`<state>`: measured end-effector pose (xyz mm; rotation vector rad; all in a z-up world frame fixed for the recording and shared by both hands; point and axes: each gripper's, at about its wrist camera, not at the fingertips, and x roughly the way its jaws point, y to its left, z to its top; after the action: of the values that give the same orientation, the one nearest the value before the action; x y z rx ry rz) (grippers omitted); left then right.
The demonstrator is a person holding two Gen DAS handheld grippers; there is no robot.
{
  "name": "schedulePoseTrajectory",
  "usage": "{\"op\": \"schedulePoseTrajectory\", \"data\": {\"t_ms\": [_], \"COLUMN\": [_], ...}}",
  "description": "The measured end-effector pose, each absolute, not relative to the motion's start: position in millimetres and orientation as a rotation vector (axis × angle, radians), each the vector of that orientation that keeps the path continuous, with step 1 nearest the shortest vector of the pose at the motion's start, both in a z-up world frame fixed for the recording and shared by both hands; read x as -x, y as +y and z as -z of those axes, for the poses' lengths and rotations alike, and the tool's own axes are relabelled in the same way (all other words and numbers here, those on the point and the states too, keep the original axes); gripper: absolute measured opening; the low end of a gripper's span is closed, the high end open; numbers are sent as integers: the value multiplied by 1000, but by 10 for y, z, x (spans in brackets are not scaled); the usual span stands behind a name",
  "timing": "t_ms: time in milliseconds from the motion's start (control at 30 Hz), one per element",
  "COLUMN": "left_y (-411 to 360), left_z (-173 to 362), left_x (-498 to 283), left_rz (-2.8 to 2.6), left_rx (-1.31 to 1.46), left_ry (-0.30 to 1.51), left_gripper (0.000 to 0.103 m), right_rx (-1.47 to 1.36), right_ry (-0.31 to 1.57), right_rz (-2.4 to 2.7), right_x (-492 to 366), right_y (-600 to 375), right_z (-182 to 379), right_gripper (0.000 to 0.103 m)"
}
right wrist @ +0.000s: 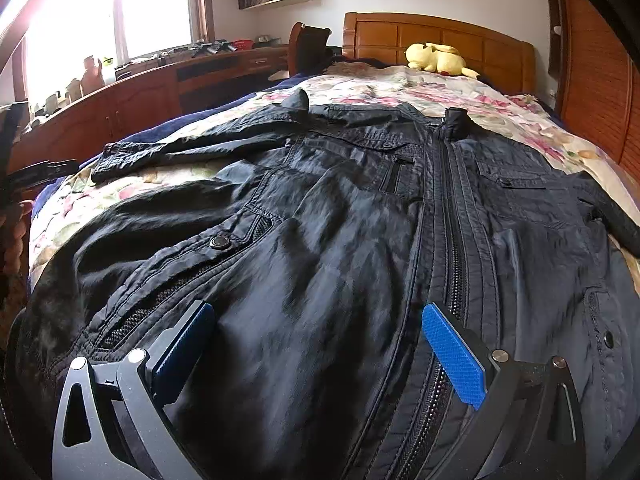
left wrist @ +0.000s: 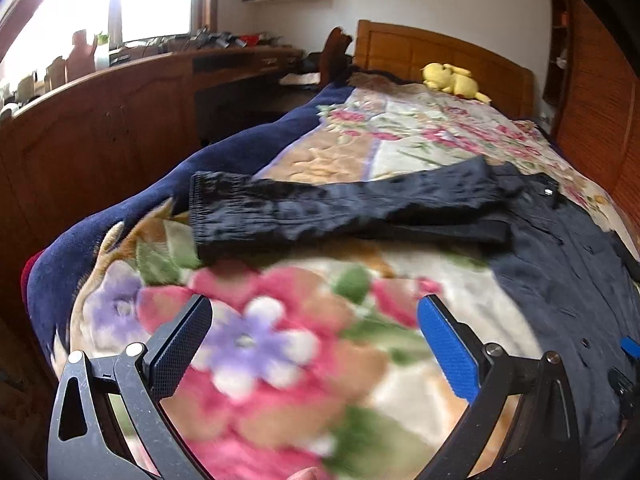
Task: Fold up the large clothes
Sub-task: 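Reach the left tool to the jacket sleeve cuff and grasp it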
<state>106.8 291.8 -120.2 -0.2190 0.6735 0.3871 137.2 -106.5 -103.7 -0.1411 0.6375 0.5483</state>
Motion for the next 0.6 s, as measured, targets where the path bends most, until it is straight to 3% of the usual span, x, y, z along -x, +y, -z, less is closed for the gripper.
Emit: {"op": "schedulePoseTrajectory", "data": {"t_ms": [200,333,600], "left_y": [3454,3774,4237], "left_z": [1316,1362,1569], "left_x": [-1266,-1401,-1676], "left_rz": [-415,-439,-501], "left_rx": [276,360,486], "left_ry": [697,673,722], "left_gripper": [103,96,74], "right_rx": [137,140,135], "right_ry": [645,654,658], "right_rz": [-558,-563,-568], "right_x": [-1441,-1461,-1474], "right_y": [-993,-976,-970], "right_z": [1086,1092,1105], "right_gripper": [103,103,103]}}
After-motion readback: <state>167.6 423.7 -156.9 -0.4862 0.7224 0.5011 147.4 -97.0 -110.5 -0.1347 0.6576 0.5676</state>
